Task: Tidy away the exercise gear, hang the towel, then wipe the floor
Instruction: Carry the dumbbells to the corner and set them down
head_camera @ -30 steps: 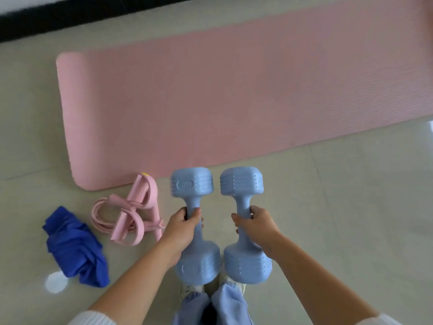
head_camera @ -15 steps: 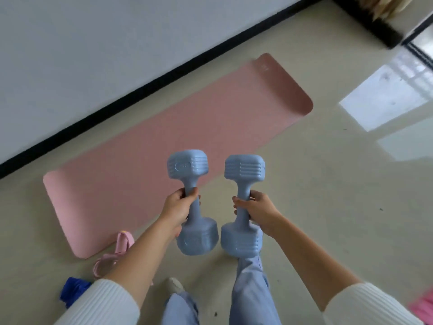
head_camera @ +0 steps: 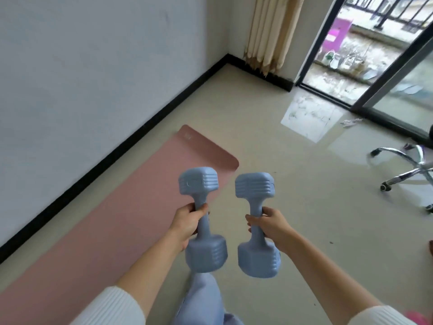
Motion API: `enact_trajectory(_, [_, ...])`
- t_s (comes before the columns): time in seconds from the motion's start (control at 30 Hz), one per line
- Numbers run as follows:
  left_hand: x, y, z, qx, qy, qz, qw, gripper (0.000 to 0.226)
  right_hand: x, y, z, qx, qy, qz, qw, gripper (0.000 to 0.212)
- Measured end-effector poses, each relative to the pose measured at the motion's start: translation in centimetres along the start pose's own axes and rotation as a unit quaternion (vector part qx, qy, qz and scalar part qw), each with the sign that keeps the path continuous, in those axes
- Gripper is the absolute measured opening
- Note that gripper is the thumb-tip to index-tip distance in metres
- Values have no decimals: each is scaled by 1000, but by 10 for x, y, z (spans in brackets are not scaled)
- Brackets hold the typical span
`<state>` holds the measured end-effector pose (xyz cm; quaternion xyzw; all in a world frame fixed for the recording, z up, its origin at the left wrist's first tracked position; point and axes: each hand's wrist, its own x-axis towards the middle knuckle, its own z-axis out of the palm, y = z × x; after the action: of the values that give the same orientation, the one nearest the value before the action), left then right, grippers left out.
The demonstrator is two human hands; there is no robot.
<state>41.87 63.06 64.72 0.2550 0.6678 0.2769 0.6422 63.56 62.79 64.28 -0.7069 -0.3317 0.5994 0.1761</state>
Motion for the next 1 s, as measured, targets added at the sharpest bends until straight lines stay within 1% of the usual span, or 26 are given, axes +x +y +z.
enact_trajectory(0.2, [125,135,79,54,-54,40,996,18,110,-95,-95,40,57,-18,997,22])
enact_trajectory(0.43, [258,287,175,96,-86,25,991,18,238,-213,-200,92,84,2,992,19])
enact_trajectory(0.63, [373,395,266,98,-100,9,990,19,350,-301,-300,116,97,9,988,9])
enact_trajectory(0.87, [516,515,389,104,-97,3,990,18,511,-401,-427,108,105,35,988,16])
enact_trajectory(1.0, [589,585,439,108,-96,-8,989,16,581,-465,-485,99,102,43,989,14])
